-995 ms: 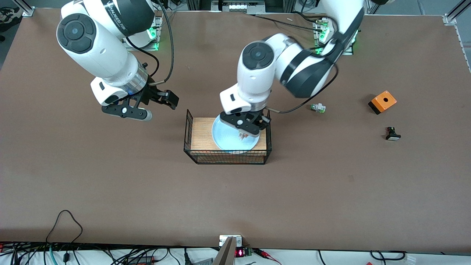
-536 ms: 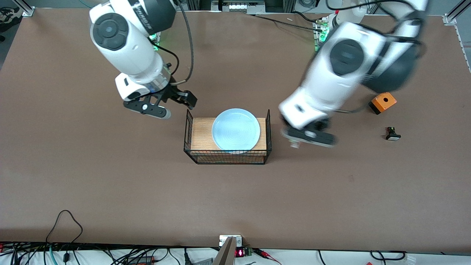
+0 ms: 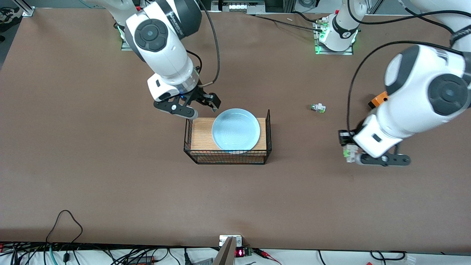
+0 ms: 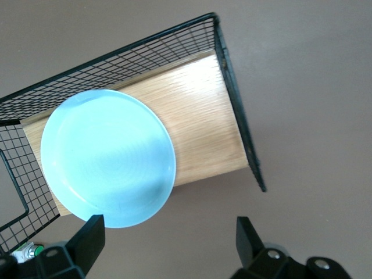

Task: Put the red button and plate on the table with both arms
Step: 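Carry the button toward the orange box while the right gripper reaches the plate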

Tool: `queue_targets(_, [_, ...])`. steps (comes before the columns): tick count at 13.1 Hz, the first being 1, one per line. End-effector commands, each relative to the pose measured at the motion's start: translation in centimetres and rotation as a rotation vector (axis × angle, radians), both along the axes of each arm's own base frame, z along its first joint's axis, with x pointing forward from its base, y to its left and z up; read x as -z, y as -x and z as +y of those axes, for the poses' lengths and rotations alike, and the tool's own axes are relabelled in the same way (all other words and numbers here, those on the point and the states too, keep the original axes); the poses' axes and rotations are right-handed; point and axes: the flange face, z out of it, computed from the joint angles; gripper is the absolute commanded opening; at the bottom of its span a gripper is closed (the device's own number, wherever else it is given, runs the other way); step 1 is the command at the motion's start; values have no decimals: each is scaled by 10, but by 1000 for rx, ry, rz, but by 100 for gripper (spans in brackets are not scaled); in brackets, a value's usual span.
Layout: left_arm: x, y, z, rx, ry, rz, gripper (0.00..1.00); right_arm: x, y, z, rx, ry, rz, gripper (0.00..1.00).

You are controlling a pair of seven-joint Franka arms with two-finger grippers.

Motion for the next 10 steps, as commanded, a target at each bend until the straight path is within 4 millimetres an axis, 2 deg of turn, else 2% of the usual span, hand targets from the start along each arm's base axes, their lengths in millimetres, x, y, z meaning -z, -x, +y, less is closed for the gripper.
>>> queue_targets(1, [15, -1, 46, 54, 38, 74, 0, 11, -7, 9, 12, -5, -15, 100])
queue_targets(2, [19, -1, 67, 40, 39, 92, 0, 22, -9, 12, 9, -2, -10, 100])
queue_targets(3, [27, 0, 77, 33, 39, 111, 0, 34, -9, 20, -5, 1, -15, 100])
queue_targets(5, [46, 5, 88, 22, 37, 144, 0, 63, -15, 32, -8, -6, -43, 100])
queue_targets(7, [53, 7, 93, 15, 24, 105, 0, 82, -13, 45, -15, -15, -58, 99])
queue_targets(10, [61, 11, 126, -6, 21, 72, 0, 102, -15, 50, -27, -1, -68, 96])
